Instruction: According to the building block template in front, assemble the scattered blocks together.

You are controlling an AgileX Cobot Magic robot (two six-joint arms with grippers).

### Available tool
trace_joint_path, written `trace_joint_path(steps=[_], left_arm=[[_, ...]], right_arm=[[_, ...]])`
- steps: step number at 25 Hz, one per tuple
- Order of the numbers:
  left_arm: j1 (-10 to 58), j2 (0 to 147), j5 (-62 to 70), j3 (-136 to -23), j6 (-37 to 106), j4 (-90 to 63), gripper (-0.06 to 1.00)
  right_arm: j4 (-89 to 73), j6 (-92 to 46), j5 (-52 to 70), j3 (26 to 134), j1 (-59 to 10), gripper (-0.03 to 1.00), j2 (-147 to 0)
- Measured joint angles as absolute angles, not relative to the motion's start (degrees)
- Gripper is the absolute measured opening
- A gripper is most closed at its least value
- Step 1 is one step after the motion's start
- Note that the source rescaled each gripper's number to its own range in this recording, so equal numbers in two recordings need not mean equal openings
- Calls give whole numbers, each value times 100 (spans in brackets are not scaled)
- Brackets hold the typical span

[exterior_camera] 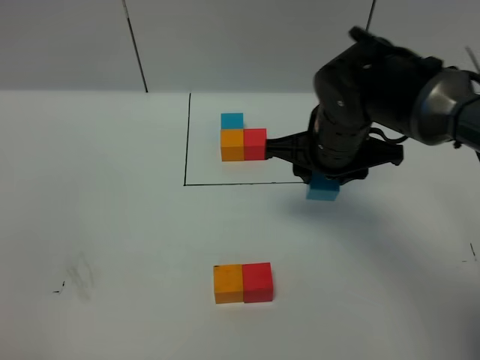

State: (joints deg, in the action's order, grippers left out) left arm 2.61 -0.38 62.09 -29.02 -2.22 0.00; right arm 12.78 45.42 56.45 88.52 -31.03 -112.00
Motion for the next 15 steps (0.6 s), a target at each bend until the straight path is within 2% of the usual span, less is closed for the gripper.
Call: trace_joint_path(steps=[6, 11, 15], left_arm=[[261, -38, 6209, -2902, -222, 30, 50], [261, -38, 6209, -2902, -222, 0, 50], [261, -38, 6209, -2902, -222, 30, 50]], right_arm=[[1274, 4824, 6237, 9850, -3692, 25, -11969], [764, 4579, 6861, 10749, -3797, 25, -12622], [593, 4389, 6907, 11131, -3899, 25, -12958]])
